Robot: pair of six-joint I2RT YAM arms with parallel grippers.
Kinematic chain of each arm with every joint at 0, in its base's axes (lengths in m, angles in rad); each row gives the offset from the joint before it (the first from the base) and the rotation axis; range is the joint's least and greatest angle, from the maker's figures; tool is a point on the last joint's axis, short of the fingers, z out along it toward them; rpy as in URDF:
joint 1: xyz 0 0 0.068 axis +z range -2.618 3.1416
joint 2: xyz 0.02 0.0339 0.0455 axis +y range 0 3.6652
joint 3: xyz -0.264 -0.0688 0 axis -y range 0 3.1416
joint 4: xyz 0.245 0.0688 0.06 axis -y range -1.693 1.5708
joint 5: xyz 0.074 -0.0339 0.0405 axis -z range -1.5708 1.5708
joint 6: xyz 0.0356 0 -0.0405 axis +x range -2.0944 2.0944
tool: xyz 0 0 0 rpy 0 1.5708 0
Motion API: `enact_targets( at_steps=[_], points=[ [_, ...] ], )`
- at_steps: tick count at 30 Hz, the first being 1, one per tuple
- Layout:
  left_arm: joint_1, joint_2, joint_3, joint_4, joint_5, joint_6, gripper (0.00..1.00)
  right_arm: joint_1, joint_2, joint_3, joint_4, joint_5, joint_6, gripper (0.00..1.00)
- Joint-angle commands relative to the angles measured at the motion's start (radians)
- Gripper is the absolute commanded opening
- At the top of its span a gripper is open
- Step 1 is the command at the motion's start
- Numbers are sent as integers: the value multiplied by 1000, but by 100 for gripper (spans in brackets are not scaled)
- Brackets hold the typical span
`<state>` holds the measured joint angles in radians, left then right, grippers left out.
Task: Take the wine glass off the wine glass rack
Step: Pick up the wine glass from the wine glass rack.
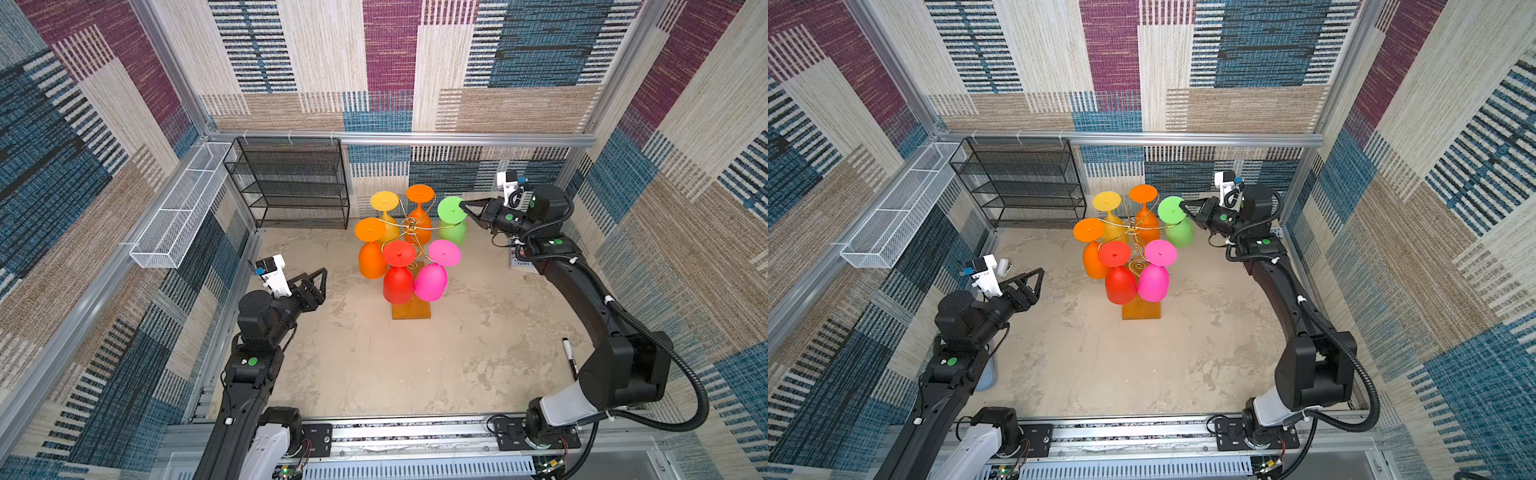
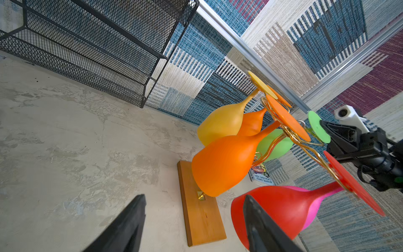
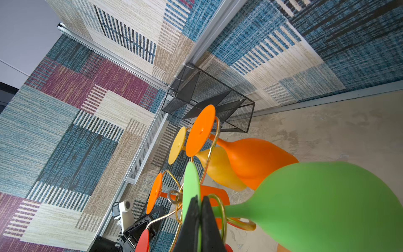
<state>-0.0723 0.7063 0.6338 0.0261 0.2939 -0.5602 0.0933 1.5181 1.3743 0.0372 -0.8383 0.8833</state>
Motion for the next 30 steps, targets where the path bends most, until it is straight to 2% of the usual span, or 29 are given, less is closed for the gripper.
enact_targets(
  at_steps=[1, 9, 30],
  points=[
    [0, 2, -2, 28, 5, 20, 73, -10, -9, -19, 108, -61, 73, 0],
    [0, -1, -3, 28, 5, 20, 73, -27, -33, -54, 163, -77, 123, 0],
    [0, 12, 1, 29, 4, 22, 73, -32, -128, -124, 128, -85, 92, 0]
  ],
)
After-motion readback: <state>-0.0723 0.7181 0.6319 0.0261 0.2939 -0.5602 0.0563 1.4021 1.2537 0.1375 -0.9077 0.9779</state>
